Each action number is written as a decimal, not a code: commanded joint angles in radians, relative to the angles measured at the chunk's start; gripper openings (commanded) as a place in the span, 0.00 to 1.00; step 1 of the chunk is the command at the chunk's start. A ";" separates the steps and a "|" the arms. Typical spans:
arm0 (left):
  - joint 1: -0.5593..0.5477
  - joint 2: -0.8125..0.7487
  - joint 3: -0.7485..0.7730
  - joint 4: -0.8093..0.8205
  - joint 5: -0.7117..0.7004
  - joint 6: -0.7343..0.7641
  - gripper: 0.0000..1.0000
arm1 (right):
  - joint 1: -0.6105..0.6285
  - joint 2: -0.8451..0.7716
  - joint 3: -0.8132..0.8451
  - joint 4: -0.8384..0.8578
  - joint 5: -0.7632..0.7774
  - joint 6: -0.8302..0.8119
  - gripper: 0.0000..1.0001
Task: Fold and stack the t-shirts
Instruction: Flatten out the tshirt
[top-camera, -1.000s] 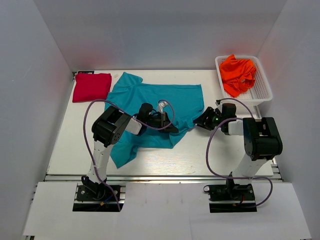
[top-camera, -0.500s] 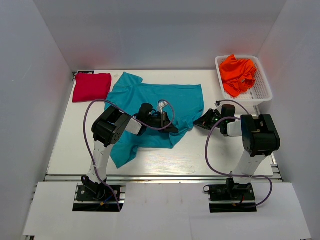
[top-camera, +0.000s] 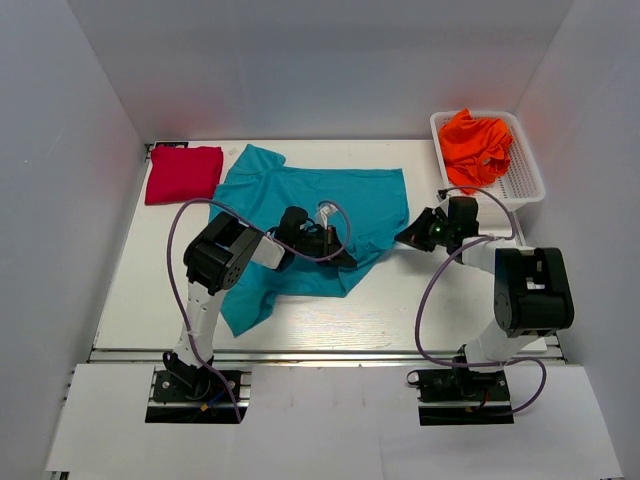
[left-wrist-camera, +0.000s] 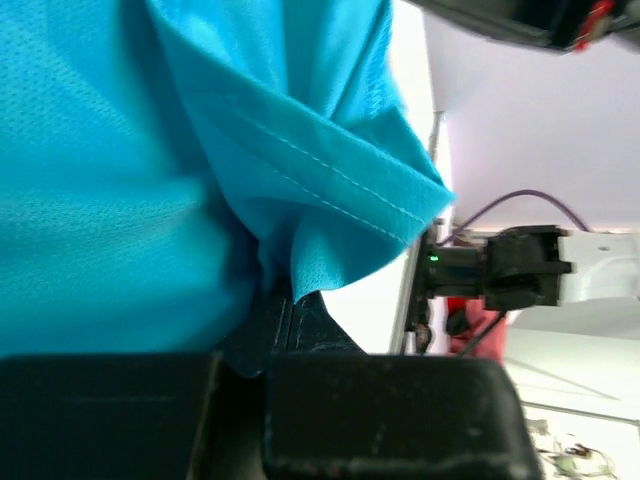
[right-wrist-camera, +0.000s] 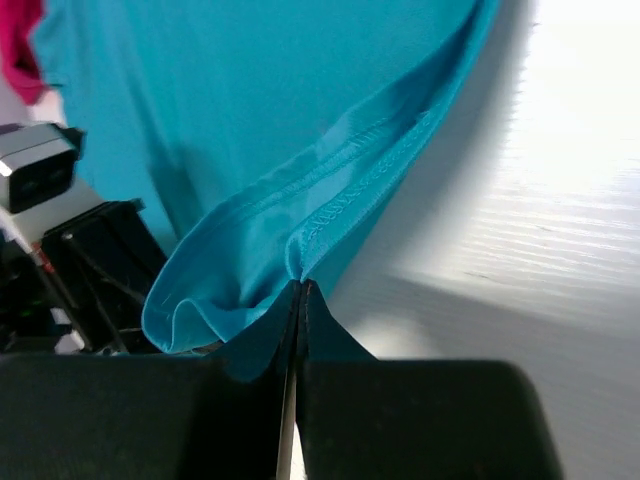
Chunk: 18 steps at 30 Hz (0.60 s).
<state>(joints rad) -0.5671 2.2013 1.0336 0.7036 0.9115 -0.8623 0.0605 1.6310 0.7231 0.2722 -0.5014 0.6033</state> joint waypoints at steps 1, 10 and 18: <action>-0.014 -0.100 0.046 -0.116 -0.031 0.129 0.00 | -0.001 -0.025 0.093 -0.235 0.103 -0.071 0.00; -0.066 -0.150 0.166 -0.346 0.021 0.391 0.04 | -0.001 0.009 0.263 -0.639 0.360 -0.177 0.00; -0.129 -0.143 0.250 -0.486 0.237 0.638 1.00 | -0.002 0.023 0.274 -0.715 0.469 -0.203 0.00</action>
<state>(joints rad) -0.6811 2.1250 1.2690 0.3111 1.0454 -0.3794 0.0628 1.6447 0.9749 -0.3748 -0.1139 0.4274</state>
